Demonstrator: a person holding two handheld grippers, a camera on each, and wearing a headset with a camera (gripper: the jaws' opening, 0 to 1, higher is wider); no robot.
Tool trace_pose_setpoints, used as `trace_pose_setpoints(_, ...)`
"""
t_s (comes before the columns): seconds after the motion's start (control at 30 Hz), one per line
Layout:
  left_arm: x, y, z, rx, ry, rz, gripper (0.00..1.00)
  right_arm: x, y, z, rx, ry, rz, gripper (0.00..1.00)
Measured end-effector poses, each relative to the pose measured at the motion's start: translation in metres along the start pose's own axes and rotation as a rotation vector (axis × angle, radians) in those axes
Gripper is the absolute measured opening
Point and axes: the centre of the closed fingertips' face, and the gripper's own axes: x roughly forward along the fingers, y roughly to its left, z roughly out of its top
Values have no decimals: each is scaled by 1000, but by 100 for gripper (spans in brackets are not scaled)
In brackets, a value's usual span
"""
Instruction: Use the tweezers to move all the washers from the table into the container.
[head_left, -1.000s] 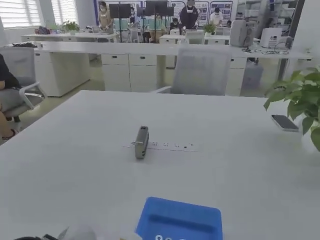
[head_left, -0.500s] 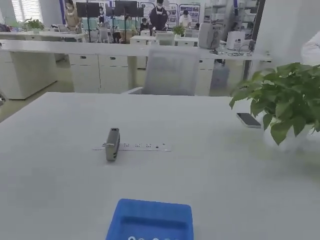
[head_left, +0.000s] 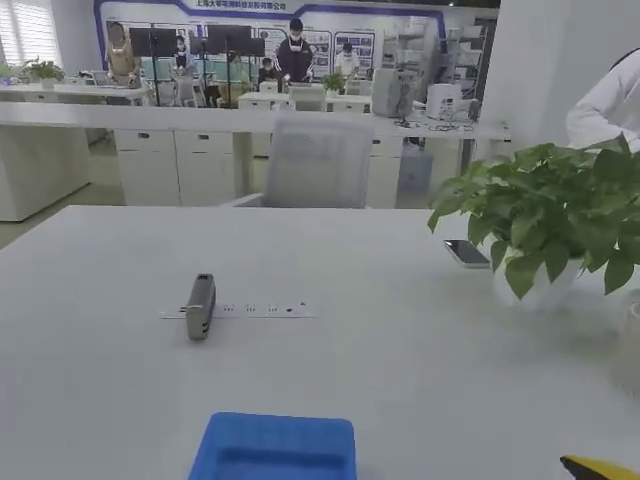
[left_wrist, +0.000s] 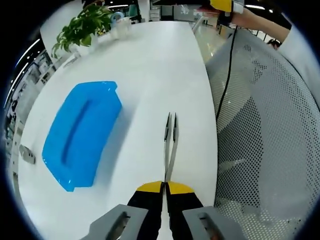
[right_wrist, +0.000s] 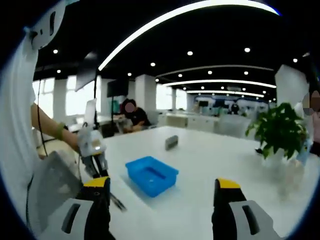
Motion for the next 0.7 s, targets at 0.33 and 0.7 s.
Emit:
trace_pose_setpoints(0.33,-49,-1,17,-318,-312,172,20,-2,-11,2,19,-65,-41,88)
trace_pose_setpoints(0.7,-152,21,27,-673,-932,544,66,-2,-32,3,114,-150,-144,95)
